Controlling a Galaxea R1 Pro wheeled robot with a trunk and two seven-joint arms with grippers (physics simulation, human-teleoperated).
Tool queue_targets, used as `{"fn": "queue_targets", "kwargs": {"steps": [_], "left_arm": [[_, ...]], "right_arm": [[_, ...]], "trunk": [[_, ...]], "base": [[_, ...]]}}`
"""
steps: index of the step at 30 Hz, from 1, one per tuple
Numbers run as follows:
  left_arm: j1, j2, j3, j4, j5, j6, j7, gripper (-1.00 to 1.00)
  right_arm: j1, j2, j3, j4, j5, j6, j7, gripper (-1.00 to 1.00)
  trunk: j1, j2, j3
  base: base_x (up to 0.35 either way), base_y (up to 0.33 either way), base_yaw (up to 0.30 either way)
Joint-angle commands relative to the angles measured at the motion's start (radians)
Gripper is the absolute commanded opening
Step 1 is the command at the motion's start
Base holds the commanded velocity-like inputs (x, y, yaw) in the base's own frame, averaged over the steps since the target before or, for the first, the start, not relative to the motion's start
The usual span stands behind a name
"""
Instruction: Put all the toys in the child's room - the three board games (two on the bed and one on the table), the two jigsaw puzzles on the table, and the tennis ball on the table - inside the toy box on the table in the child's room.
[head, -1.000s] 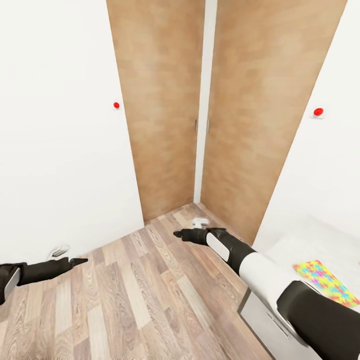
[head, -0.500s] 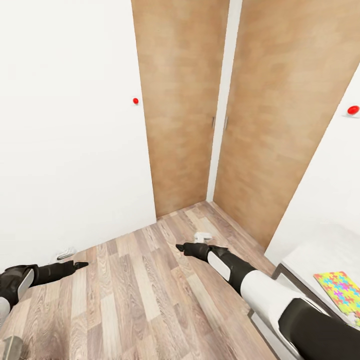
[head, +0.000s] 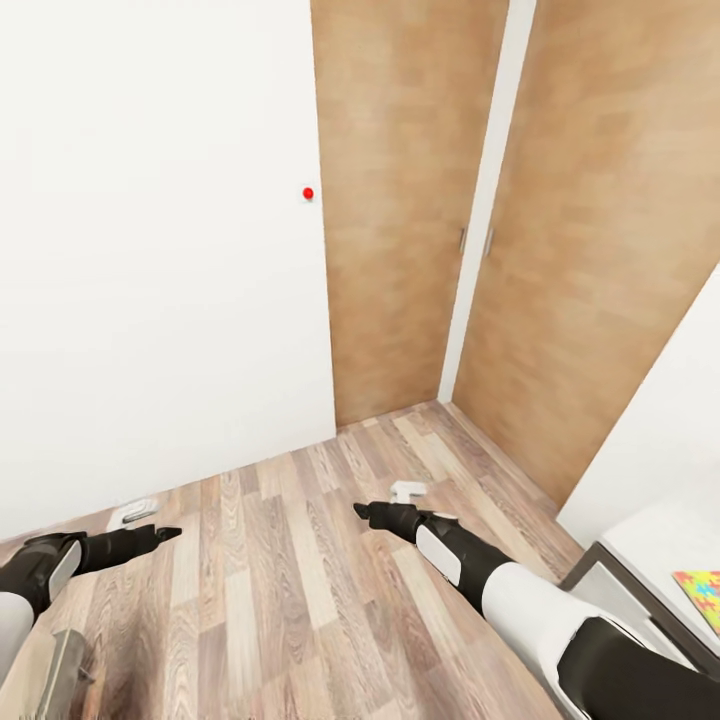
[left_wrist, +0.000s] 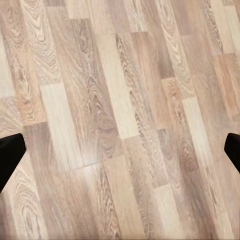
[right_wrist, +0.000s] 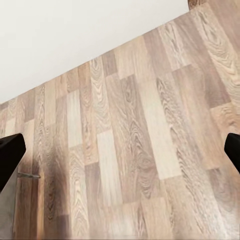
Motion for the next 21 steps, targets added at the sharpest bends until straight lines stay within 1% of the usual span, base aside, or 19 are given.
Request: {"fn": "queue_targets", "kwargs": {"steps": [1, 10, 14, 17, 21], "left_arm": [[-0.001, -0.001, 0.008, -0.001, -0.004, 0.006, -0.005, 1.0], [-0.001, -0.006, 0.007, -0.001, -0.006, -0.006, -0.003, 1.0], [-0.001, -0.007, 0.008, -0.001, -0.006, -0.006, -0.003, 1.0], [-0.001, -0.008, 0.008, 0.0, -0.006, -0.007, -0.003, 1.0], [-0.001, -0.008, 0.008, 0.002, -0.006, -0.007, -0.003, 1.0]], "right_arm": [[-0.001, 0.0, 0.004, 0.0, -0.006, 0.002, 0.001, 1.0], [0.001, -0.007, 0.003, 0.001, -0.007, -0.001, 0.002, 1.0], [0.003, -0.006, 0.003, 0.001, -0.007, -0.001, 0.001, 1.0], [0.005, -0.005, 0.003, 0.001, -0.007, -0.002, 0.001, 1.0], [0.005, -0.004, 0.003, 0.001, -0.008, -0.004, 0.001, 1.0]], "trunk": [[0.001, -0.002, -0.003], [0.001, -0.002, -0.015], [0.001, -0.002, -0.02], [0.001, -0.002, -0.023], [0.001, -0.002, -0.025]], "base": [[0.0, 0.0, 0.198], [0.002, 0.0, 0.197], [0.052, 0.0, 0.197], [0.126, 0.0, 0.208], [0.237, 0.0, 0.253]]}}
